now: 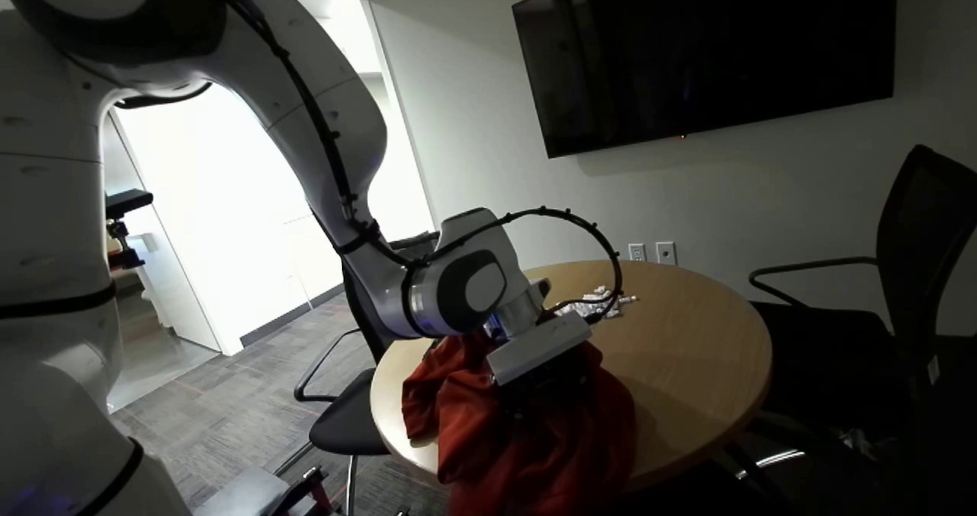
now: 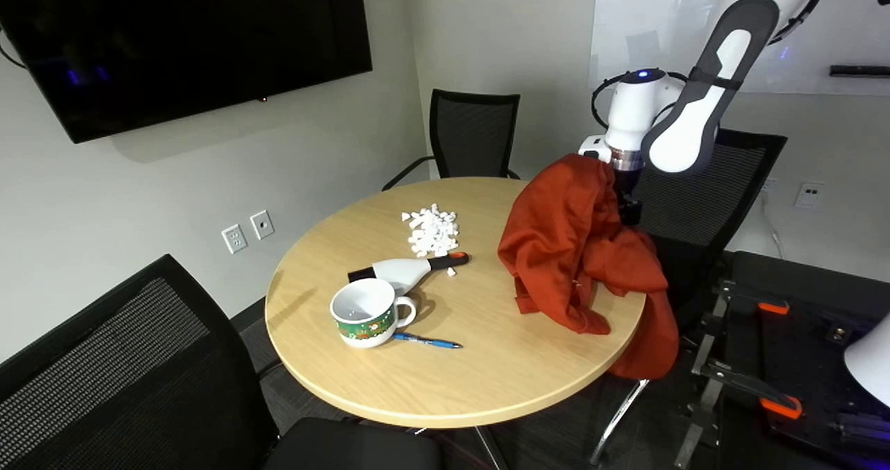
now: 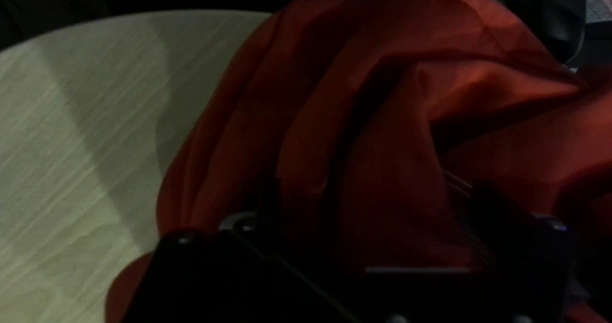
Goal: Take the cloth and put it on the back rest
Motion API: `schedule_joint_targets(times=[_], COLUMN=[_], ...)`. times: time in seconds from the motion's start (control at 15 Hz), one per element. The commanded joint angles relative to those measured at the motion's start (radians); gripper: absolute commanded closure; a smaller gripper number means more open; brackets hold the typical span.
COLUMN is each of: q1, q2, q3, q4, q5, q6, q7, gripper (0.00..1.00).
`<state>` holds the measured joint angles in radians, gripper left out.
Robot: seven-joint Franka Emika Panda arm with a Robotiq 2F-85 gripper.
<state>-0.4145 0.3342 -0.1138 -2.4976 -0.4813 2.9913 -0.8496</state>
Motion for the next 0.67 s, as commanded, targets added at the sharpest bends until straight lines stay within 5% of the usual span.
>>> schedule_joint_targets(times=[0.0,0.07,0.2,0.6], q1=[-0.041,-0.022,0.008,0.073], q2=[0.038,0.043,0.054,0.066], q3=[0.045,0.024,-0.012,-0.095], q4=[0.03,0.04,0.064,0.098], q5=[0.089,0.088,0.077,0.053], q6=[0.039,0.037,0.03,0.027], q7=[-0.132,-0.137,-0.129,-0.099], gripper=[0.0,0.0,0.28,0.74])
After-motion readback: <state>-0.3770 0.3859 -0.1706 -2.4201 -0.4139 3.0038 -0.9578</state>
